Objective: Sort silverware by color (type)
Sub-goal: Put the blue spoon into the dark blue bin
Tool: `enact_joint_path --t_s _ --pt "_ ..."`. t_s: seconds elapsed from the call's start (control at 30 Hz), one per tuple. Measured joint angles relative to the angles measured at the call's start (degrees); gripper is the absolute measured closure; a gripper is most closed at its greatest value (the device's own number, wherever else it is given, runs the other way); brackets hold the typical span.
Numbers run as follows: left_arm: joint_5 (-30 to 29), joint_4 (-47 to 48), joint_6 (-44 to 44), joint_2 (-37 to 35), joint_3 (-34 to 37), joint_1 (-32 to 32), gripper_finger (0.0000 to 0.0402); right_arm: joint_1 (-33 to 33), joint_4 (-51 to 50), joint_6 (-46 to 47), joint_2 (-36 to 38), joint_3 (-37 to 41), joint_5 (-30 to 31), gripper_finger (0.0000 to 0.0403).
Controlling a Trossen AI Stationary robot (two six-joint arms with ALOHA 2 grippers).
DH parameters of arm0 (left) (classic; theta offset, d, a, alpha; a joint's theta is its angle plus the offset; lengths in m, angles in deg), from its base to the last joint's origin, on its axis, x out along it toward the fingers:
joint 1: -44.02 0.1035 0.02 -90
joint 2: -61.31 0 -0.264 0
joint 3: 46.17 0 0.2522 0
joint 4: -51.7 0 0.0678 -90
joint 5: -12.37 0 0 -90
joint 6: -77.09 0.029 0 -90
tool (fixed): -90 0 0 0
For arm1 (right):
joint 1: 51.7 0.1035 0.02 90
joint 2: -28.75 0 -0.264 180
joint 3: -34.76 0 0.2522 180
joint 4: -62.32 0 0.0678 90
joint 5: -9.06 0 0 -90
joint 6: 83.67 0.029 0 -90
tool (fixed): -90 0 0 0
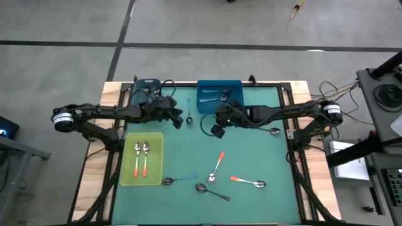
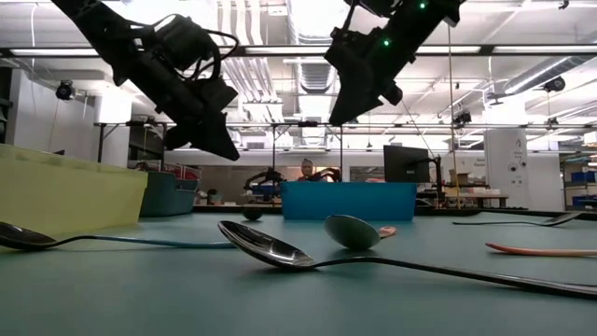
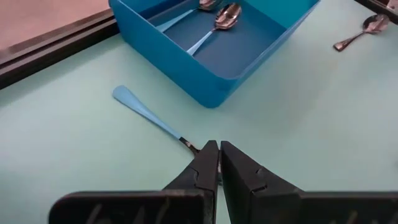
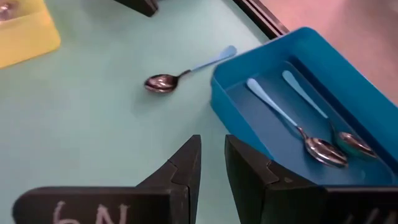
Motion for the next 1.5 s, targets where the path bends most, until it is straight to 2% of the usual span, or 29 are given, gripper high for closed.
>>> enact_joint_path --t_s 0.2,0.33,0.5,0.6,0.77,0.93,1.03,1.23,1.4,1.5 --pt "0.0 -0.74 0.42 0.02 0.0 0.0 0.0402 -1.24 0.55 1.33 0.02 0.39 0.0 0.0341" --pt "0.04 -3.16 2.35 -0.07 0.0 -0.09 0.0402 -1.21 7.52 2.57 -1.14 1.9 -0.21 0.0348" --pt "0.04 -6.06 6.43 -0.97 -0.02 -0.09 0.0402 -1.13 21.09 2.55 -6.19 2.72 -8.35 0.036" --pt "0.03 -7.16 8.95 -1.66 -0.02 -0.09 0.0402 -1.22 24.84 2.51 -10.8 0.64 -11.49 0.0368" --pt "0.02 -8.17 12.59 -2.21 -0.02 -0.09 0.0402 -1.19 24.93 1.25 -18.43 -5.44 -10.45 0.0375" --pt "-0.07 -8.41 15.35 -3.18 -0.02 -0.1 0.0402 -0.98 23.06 2.95 -25.32 -11.46 -4.14 0.0376" --pt "-0.48 -7.6 17.55 -6.75 -0.12 0.18 0.0402 -1.17 21.24 4.22 -28.46 -14.45 -3.17 0.0376" --pt "-0.48 -6.81 22.39 -18.54 -0.35 0.37 0.0402 -1.24 20.95 4.53 -33.13 -18.41 -2.84 0.0376" --pt "-0.45 -6.14 25.03 -25.98 0.02 0.24 0.0402 -1.46 21.32 4.53 -35.34 -20.1 -1.51 0.0376" --pt "-0.16 -2.57 25.07 -29.01 0.52 0.22 0.0402 -1.63 21.1 4.61 -36.2 -20.33 -0.86 0.0376"
